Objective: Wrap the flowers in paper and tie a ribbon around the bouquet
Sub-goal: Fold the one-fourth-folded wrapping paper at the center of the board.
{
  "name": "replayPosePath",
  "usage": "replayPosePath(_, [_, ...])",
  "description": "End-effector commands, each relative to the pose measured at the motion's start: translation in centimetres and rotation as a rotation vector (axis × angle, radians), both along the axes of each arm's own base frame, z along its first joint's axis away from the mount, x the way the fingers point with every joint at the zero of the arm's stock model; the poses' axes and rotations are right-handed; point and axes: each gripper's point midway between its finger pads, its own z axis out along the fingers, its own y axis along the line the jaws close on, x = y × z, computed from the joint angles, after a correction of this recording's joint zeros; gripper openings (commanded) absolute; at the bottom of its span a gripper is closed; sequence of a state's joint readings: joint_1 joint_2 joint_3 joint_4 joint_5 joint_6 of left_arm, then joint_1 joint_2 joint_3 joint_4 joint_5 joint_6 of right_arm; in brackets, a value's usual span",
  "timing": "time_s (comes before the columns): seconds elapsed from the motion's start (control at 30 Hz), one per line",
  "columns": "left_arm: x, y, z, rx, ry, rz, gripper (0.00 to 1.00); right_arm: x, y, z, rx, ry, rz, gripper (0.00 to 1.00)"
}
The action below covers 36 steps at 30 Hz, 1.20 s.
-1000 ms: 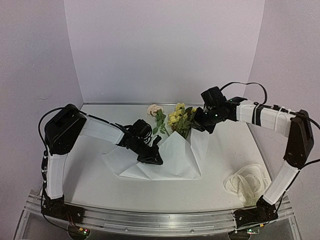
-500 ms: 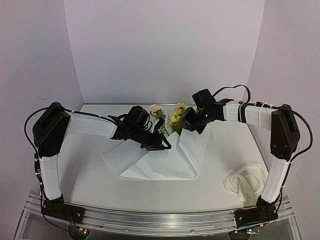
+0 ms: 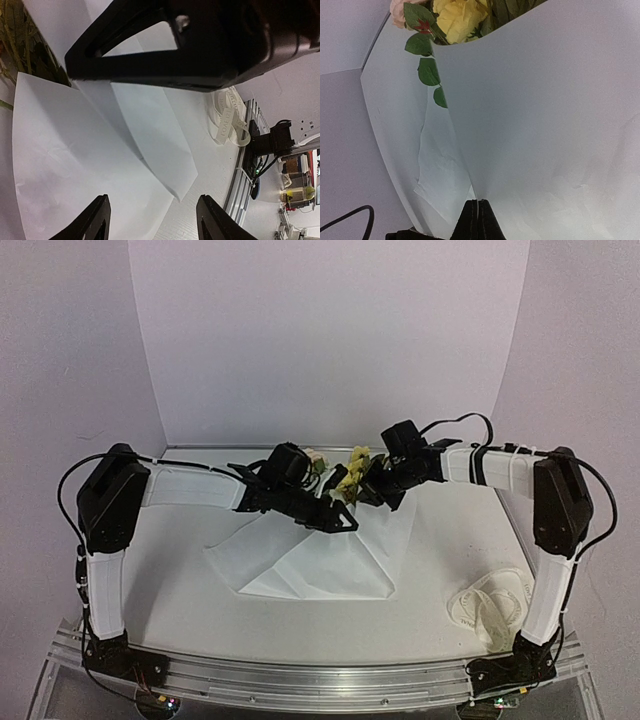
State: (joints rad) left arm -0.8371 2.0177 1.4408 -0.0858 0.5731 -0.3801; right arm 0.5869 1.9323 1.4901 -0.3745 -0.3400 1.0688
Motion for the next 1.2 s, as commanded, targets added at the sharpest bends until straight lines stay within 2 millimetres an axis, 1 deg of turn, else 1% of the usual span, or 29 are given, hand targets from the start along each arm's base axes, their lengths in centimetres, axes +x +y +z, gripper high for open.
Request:
replayPosePath(0.0, [0.1, -0.8, 0.8, -0.014, -0.061, -0.059, 0.62, 0.0, 1.4, 0.4, 0.051, 0.011, 0.062, 0.0])
replayPosePath(0.1, [0.2, -0.8, 0.1, 0.003, -0.055, -0.059, 0.61, -0.3, 2.0, 0.5, 0.075, 0.023, 0.087, 0.0])
replayPosePath(0.17, [0.4, -0.9, -0.4, 0.014, -0.049, -0.065, 0.59, -0.3, 2.0, 0.8, 0.076, 0.019, 0.093, 0.0])
replayPosePath(0.33, [0.8, -1.1, -0.3, -0.007, -0.046, -0.08, 0.56, -0.8, 2.1, 0.9, 0.083, 0.029, 0.115, 0.0])
replayPosePath(0.43, [0.7, -1.5, -0.4, -0.025, -0.04, -0.104, 0.55, -0.9, 2.1, 1.0, 0.086, 0.03, 0.127, 0.0])
replayPosePath(0.67, [0.5, -1.7, -0.9, -0.05, -0.005, -0.13, 0.46, -1.1, 2.6, 1.0, 0.105, 0.049, 0.154, 0.0])
replayPosePath(0.73, [0.2, -1.7, -0.6, -0.06, -0.002, -0.145, 0.46, -1.2, 2.7, 0.8, 0.105, 0.06, 0.156, 0.0])
replayPosePath(0.87, [-0.4, -1.4, 0.4, -0.095, -0.016, -0.157, 0.54, -1.1, 2.7, 0.8, 0.099, 0.064, 0.154, 0.0])
replayPosePath(1.03, [-1.3, -1.1, 1.9, -0.137, -0.028, -0.184, 0.57, -1.0, 2.3, 0.2, 0.08, 0.076, 0.144, 0.0])
replayPosePath(1.07, [-1.3, -1.0, 1.9, -0.135, -0.028, -0.18, 0.58, -1.0, 2.3, 0.2, 0.079, 0.077, 0.143, 0.0])
replayPosePath(1.1, [-0.9, -1.1, 1.8, -0.125, -0.036, -0.16, 0.58, -1.1, 2.3, 0.2, 0.08, 0.078, 0.145, 0.0])
replayPosePath(1.17, [-0.4, -1.2, 0.9, -0.083, -0.02, -0.147, 0.54, -1.0, 2.4, 0.2, 0.082, 0.078, 0.146, 0.0])
